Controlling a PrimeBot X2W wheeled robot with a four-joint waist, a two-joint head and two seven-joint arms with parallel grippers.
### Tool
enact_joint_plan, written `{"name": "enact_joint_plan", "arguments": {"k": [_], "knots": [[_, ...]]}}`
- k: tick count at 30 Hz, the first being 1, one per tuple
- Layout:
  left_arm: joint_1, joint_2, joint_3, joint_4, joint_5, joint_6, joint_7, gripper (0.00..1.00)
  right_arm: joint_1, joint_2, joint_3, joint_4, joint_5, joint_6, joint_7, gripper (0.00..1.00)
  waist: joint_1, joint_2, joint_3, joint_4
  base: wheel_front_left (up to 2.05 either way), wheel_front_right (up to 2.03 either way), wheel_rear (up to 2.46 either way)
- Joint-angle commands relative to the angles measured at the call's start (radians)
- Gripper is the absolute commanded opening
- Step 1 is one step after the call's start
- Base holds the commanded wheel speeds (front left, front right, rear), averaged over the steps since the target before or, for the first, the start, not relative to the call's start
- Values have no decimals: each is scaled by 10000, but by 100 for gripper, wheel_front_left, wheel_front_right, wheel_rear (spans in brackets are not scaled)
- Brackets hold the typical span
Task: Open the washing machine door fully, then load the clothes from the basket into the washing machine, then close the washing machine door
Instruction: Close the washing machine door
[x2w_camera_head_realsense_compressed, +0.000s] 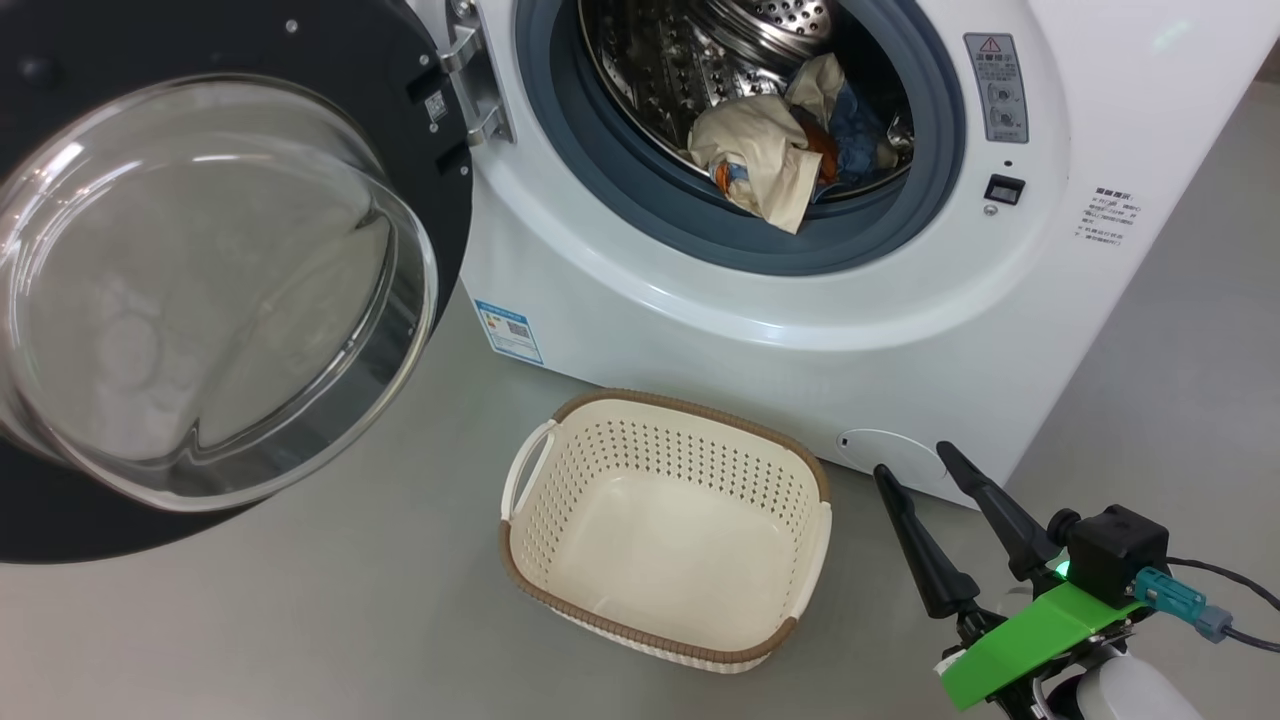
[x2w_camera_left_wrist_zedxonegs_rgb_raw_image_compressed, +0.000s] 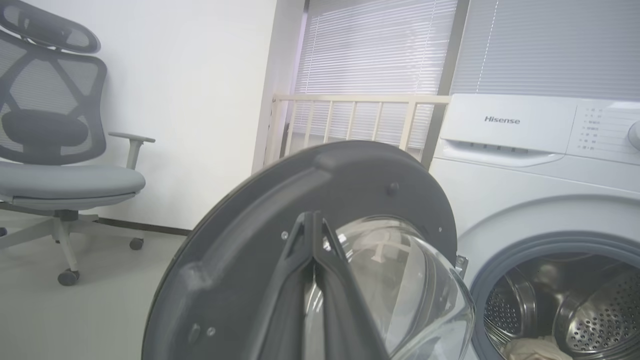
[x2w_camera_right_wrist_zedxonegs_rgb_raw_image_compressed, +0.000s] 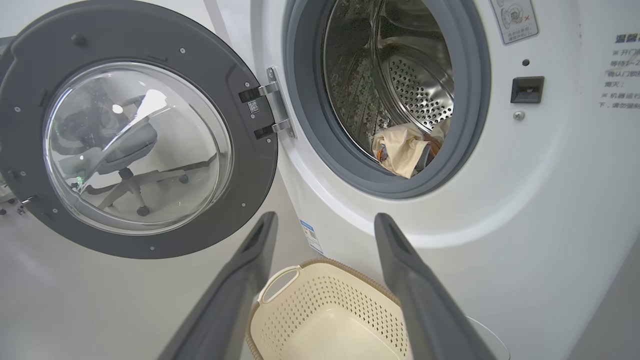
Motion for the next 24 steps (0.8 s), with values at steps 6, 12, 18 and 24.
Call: {"name": "enact_joint_plan", "arguments": {"k": [6,12,18,24], "knots": [[-2029,2404,878,408,-1899,-16,-53,0,0,135,-10,-345,-126,21,-49,100,0,0,198,6,0,0,0],[-4003,4090,894,3204,-4432,-16,194,0,124,130,-205,-429,-209,21,-49,100,0,0,443,-4,0,0,0],[-6060,5216,456,6478,-6183,-16,1561,0,151,-29,-244,-518,-301,21,-49,100,0,0,785,-12,0,0,0],[-7455,5852,-397,8458,-7169,-16,3770,0,133,-221,-334,-623,-403,21,-49,100,0,0,1203,24,0,0,0]]}}
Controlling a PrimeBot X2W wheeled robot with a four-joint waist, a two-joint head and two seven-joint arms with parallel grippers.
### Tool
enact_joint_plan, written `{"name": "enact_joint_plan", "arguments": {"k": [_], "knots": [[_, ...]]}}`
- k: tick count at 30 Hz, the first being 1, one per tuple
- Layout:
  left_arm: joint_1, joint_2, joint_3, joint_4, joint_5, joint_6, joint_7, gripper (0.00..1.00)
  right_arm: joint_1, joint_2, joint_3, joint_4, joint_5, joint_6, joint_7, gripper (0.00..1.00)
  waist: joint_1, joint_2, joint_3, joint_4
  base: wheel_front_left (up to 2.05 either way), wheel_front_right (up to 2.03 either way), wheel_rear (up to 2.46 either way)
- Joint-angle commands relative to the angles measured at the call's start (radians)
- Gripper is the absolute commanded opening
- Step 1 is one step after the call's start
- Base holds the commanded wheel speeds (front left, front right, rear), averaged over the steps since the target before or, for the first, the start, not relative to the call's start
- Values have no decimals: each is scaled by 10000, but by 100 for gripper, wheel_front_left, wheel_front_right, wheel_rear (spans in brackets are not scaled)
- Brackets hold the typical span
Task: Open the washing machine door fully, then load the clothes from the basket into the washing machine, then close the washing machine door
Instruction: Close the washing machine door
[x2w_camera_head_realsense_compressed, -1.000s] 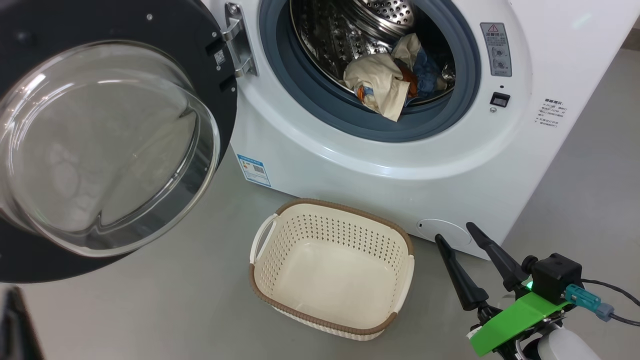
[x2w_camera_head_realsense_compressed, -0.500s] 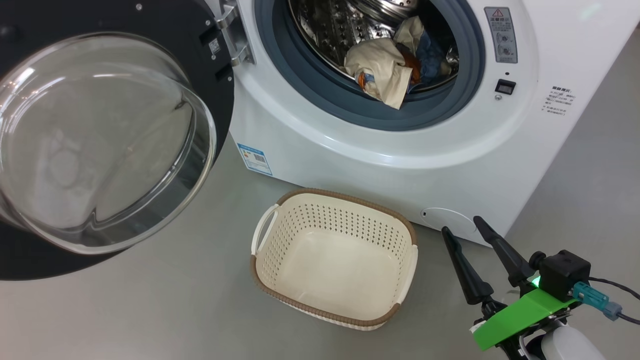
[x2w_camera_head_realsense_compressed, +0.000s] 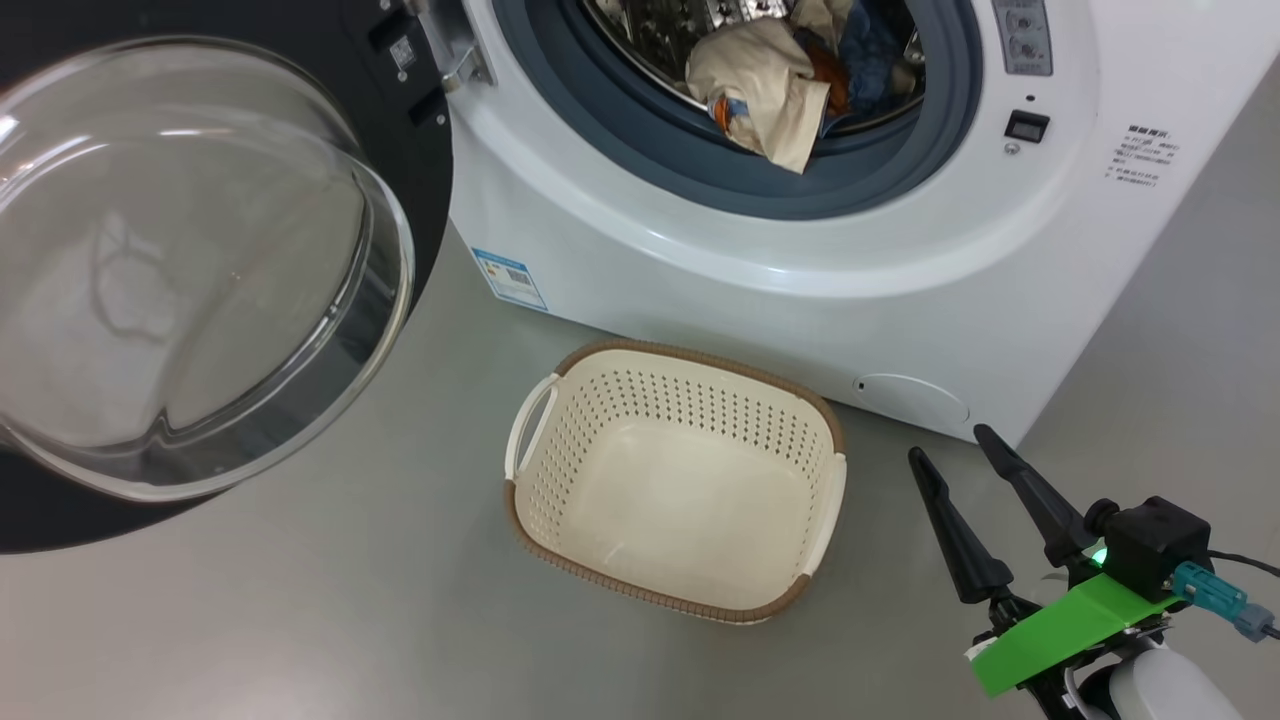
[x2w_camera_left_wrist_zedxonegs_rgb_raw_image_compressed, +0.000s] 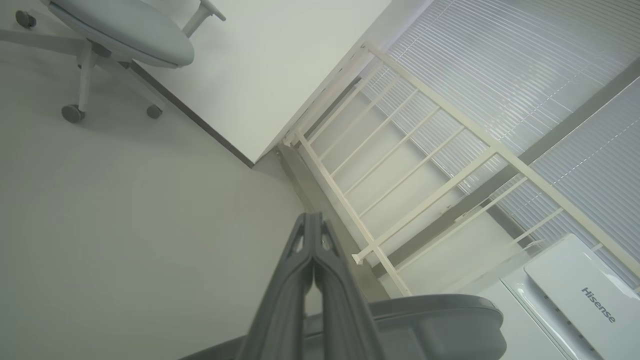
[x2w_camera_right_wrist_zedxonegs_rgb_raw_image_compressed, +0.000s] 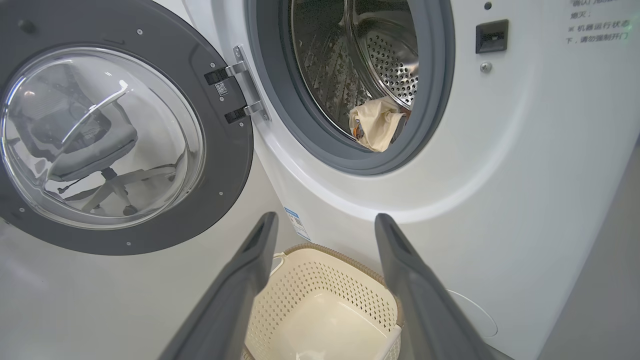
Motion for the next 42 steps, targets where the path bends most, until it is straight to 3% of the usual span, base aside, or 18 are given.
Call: {"name": "enact_joint_plan", "arguments": {"k": [1,8,15,42], "knots": [[-431,866,110,153,-244,-27,484,0,7,-115,181,-267,-160,21,-49,100,0,0,220,33,0,0,0],[-1255,1080,-540,1281,-506,-27,1925,0,3,-318,139,-329,-219,21,-49,100,0,0,498,72,0,0,0],[-1710,928,-898,2026,-854,-27,3094,0,86,-439,73,-392,-265,21,-49,100,0,0,615,72,0,0,0],[-1413,714,-1531,2035,-1002,-27,3200,0,55,-838,270,-515,-293,21,-49,100,0,0,667,-165,0,0,0]]}}
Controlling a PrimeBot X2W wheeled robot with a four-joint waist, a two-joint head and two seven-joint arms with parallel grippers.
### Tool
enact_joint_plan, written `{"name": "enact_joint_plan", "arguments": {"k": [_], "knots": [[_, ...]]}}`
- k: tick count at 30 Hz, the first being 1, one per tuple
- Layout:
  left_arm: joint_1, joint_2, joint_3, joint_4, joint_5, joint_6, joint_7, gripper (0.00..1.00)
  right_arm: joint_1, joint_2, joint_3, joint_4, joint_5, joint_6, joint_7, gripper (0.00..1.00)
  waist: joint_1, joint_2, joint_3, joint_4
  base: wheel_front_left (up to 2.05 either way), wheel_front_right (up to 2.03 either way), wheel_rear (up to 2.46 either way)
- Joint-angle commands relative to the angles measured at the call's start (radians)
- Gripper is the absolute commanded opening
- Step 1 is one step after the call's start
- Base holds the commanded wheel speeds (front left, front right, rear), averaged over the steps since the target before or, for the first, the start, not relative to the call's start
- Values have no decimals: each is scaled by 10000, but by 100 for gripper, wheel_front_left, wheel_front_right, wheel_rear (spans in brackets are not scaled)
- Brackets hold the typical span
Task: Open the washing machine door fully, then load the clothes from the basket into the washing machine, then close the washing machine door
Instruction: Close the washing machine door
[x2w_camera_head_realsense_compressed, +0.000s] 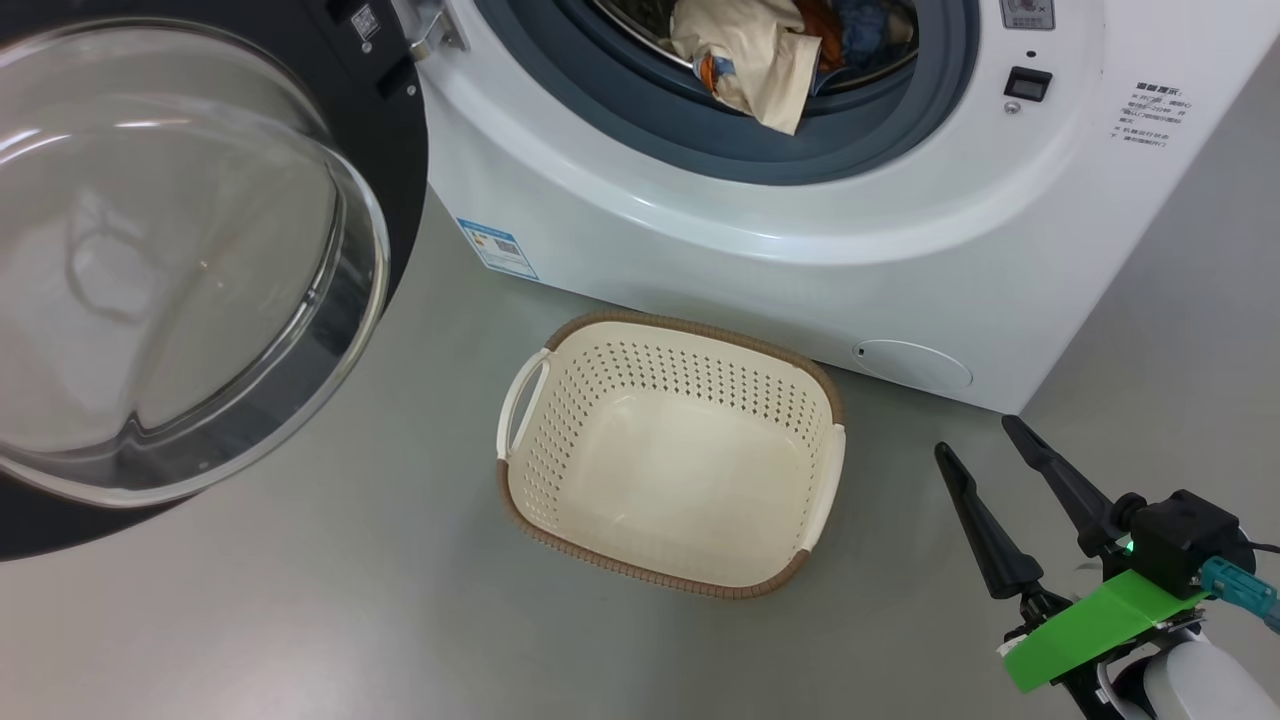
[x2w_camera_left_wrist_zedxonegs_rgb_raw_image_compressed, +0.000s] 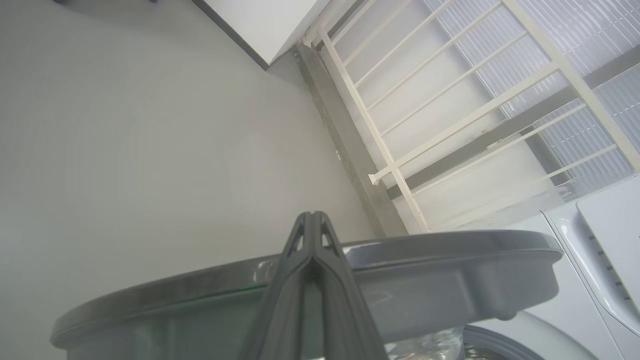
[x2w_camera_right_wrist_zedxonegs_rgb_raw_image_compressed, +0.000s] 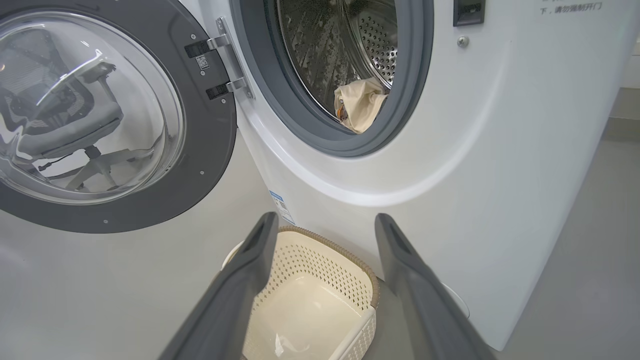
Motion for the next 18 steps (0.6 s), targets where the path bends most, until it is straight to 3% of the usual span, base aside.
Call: {"name": "enact_joint_plan", "arguments": {"k": [1,18], "knots": [[174,558,75,-263,-167,-29,181,0,50,-92,241,-280,-88,21,-48,100,0,0,9,-29,0,0,0],[162,567,-319,-179,-554,-29,1604,0,26,48,140,-298,-211,21,-48,100,0,0,-67,10,0,0,0]]}}
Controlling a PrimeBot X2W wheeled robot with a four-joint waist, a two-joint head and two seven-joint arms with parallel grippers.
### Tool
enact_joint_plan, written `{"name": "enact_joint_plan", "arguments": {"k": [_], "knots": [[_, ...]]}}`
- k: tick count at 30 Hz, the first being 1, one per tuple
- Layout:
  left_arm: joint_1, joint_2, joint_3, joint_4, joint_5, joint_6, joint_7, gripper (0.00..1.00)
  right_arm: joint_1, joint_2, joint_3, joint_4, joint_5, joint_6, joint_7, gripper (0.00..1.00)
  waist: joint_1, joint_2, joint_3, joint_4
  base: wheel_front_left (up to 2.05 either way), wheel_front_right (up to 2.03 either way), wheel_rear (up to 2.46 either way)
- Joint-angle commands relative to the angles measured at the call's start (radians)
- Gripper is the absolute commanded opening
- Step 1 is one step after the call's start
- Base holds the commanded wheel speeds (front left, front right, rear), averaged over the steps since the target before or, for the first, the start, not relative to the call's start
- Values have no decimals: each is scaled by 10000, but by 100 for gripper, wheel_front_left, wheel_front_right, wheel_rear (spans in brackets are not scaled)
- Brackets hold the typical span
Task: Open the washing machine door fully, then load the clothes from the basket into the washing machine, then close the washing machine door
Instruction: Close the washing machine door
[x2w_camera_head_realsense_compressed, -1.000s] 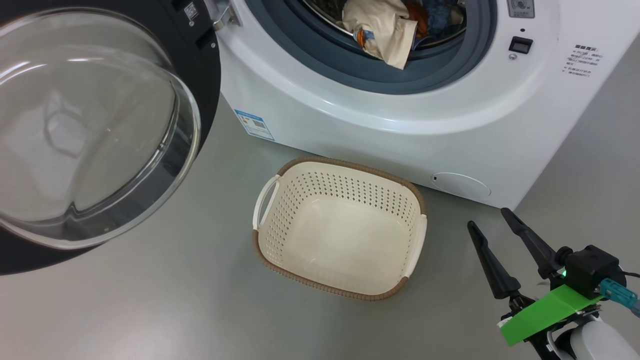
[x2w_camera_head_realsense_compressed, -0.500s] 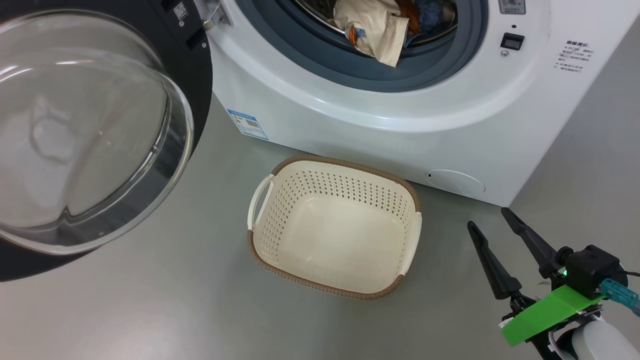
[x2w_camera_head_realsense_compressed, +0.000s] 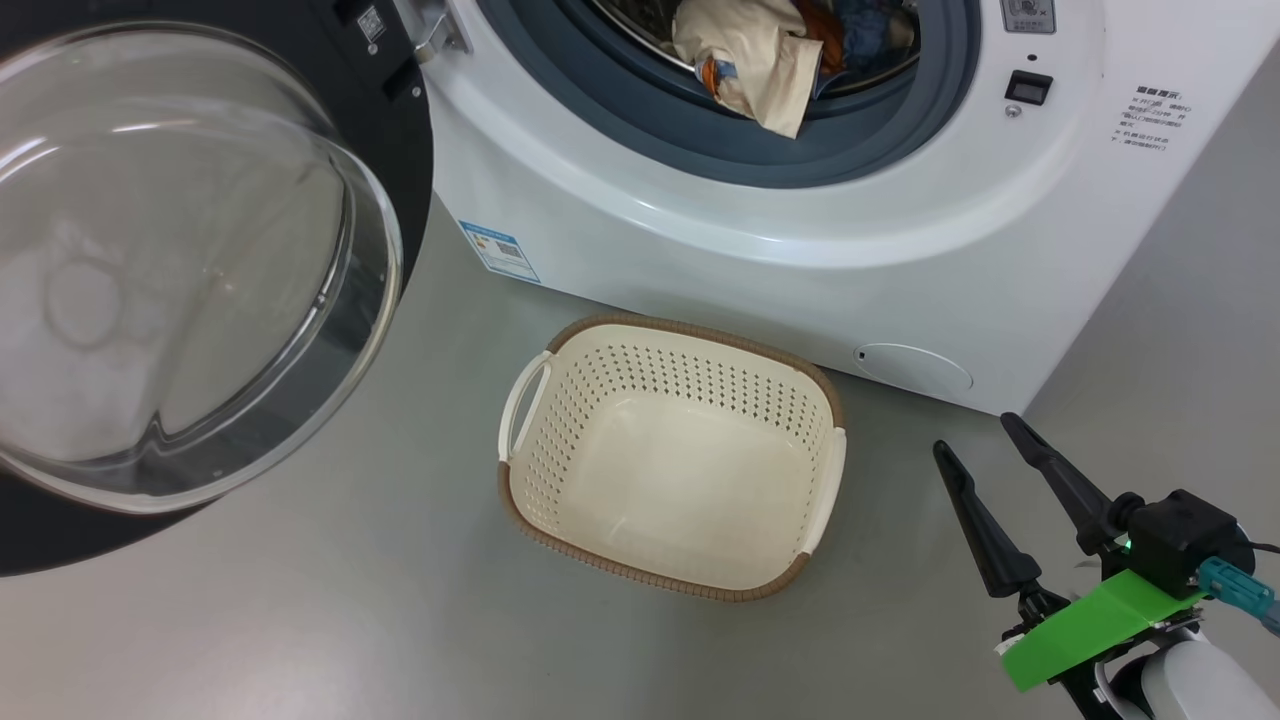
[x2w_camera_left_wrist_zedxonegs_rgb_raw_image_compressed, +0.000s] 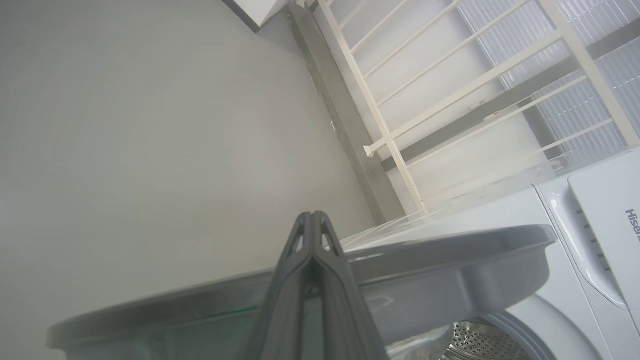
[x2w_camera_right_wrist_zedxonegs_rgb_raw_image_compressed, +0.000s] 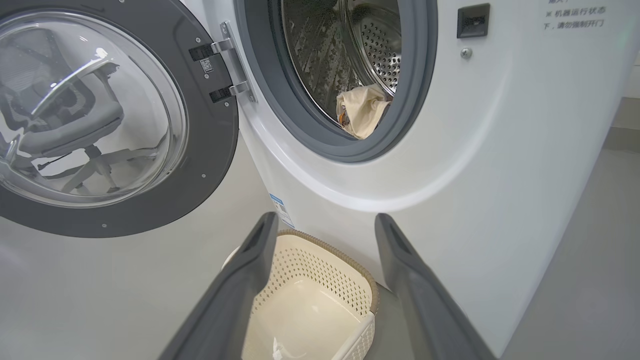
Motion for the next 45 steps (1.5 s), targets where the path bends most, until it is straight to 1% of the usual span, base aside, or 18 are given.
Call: {"name": "enact_joint_plan", "arguments": {"k": [1,16,22,29,38,45], "knots": [[168,294,-31,-182,-74,-29,384,0,34,12,190,-239,-46,21,-48,100,0,-1,-39,7,0,0,0],[271,284,-275,-363,-423,-29,1645,0,79,129,161,-259,-1,21,-48,100,0,-1,-231,65,0,0,0],[351,263,-496,-654,-512,-29,2378,0,128,209,80,-255,-7,21,-48,100,0,-1,-358,129,0,0,0],[413,319,-567,-1075,-694,-29,2931,0,146,330,105,-248,0,21,-48,100,0,-1,-518,160,0,0,0],[869,445,-810,-2261,-1120,-29,4403,0,233,510,43,-213,64,21,-48,100,0,-1,-876,140,0,0,0],[1469,365,-808,-3606,-1565,-29,5132,0,440,666,-144,-241,104,21,-48,100,0,-1,-1235,79,0,0,0]]}}
